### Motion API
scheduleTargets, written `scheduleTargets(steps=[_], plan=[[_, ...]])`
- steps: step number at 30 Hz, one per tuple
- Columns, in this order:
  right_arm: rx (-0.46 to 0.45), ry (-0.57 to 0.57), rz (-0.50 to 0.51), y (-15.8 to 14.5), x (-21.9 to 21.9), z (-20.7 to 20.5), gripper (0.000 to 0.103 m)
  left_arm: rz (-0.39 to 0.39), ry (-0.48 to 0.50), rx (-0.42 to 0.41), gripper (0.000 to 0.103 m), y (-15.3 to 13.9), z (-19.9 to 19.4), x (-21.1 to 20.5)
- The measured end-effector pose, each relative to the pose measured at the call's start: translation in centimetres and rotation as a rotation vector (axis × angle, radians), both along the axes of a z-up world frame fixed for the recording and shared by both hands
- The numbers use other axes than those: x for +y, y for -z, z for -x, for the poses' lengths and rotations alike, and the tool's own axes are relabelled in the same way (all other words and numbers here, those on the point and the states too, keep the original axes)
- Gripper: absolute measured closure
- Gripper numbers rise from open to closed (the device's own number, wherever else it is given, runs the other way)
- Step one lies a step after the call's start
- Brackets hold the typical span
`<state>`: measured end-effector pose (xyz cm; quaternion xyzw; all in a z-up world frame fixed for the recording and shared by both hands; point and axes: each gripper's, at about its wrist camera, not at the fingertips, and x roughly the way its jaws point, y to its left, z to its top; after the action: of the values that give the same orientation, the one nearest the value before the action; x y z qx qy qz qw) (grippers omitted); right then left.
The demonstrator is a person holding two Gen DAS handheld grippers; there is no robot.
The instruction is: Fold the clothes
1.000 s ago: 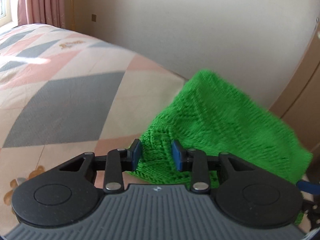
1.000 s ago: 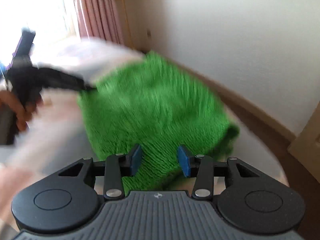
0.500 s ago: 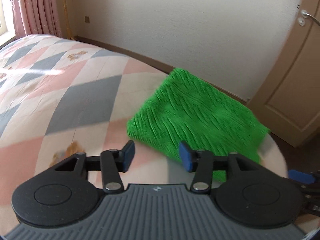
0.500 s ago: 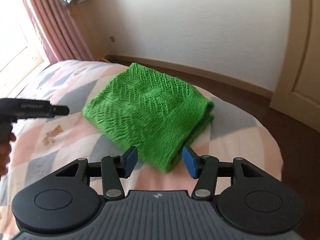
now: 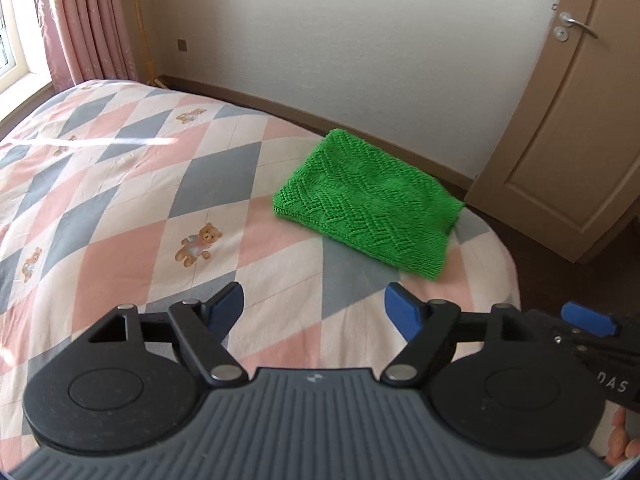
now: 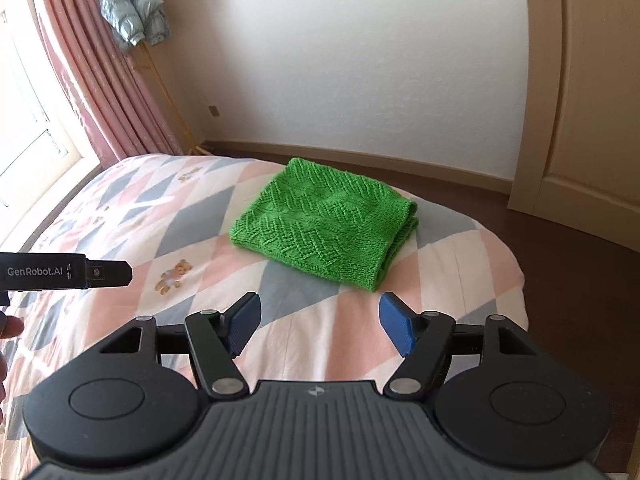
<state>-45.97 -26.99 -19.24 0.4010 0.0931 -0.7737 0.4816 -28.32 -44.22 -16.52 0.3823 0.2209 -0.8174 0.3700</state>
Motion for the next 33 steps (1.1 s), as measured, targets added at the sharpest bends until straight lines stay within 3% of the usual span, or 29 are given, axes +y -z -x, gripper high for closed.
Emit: scheduleTargets(steps=[11, 16, 27, 33], plan=[[0.017, 0.02, -0.004, -3.5, 2.7, -2.2, 0.026, 0.012, 0.029, -0.011, 0.015, -3.1, -0.9, 3.7], [0.017, 0.03, -0.021, -4.0, 2.9, -2.4, 0.018, 0.045, 0.033, -0.021, 0.002, -3.9, -0.6, 4.7], [0.047, 0.027, -0.07, -4.7, 2.2, -3.3, 0.003, 0.107, -0.004, -0.054, 0.001, -5.0, -0.8, 5.0], [0.112, 0.054, -0.114, -5.6, 1.3, -4.4, 0.002, 0.107, -0.017, -0.061, 0.001, -5.4, -1.7, 5.0]])
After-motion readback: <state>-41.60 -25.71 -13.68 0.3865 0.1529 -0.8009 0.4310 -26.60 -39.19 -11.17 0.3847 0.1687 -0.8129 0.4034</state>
